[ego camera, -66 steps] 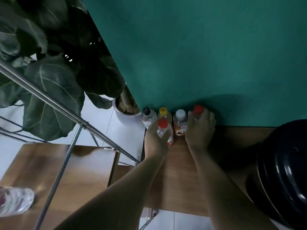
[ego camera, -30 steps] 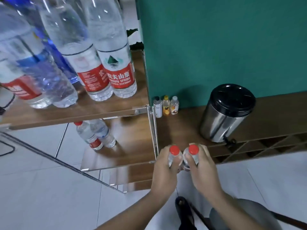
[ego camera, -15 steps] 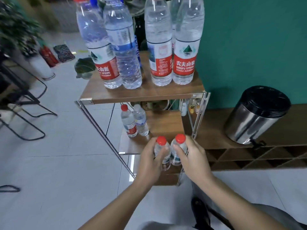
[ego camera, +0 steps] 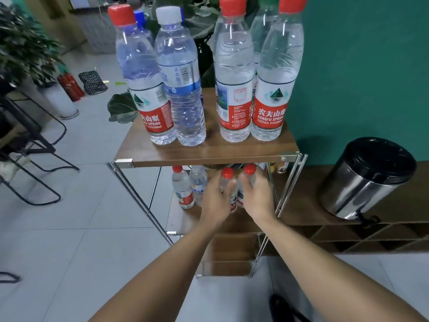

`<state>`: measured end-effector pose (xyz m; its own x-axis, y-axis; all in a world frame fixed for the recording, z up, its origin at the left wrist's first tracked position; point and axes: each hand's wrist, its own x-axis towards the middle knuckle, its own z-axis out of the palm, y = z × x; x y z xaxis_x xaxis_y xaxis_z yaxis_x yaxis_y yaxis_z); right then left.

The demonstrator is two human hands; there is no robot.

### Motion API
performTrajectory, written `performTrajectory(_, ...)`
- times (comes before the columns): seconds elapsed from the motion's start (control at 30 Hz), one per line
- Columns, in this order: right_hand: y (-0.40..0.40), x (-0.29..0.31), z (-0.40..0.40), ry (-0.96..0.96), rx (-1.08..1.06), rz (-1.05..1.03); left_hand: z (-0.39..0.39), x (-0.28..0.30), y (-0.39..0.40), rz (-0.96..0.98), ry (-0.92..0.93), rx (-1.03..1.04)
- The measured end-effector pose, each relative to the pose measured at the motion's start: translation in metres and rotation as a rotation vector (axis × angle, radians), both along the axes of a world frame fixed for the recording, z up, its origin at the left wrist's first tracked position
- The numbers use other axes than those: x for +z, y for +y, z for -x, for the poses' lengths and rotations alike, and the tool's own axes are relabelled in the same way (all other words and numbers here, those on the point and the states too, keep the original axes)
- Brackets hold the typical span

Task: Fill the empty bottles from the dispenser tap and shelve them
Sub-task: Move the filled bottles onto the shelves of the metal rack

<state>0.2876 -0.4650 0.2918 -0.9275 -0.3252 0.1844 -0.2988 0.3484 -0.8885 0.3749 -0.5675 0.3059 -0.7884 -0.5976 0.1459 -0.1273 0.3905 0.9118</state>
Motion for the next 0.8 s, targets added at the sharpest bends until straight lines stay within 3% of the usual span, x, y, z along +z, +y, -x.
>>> performTrajectory(0.2,-0.006,-0.011,0.013,0.001,-0.055,-0.063,0.009,0.015,0.005,0.093,0.023,-0.005)
performTrajectory(0.43,-0.001,-0.015,0.015,0.025,0.009,-0.09,0.015,0.016,0.005,0.035,0.009,0.033)
performTrajectory(0.57,0.007,0.016,-0.001,0.126,0.053,-0.036,0.015,0.016,0.002,0.042,-0.002,0.057)
performTrajectory(0.8,0.011,0.026,-0.007,0.08,0.085,-0.051,-0.005,0.011,0.0,0.124,-0.025,0.029)
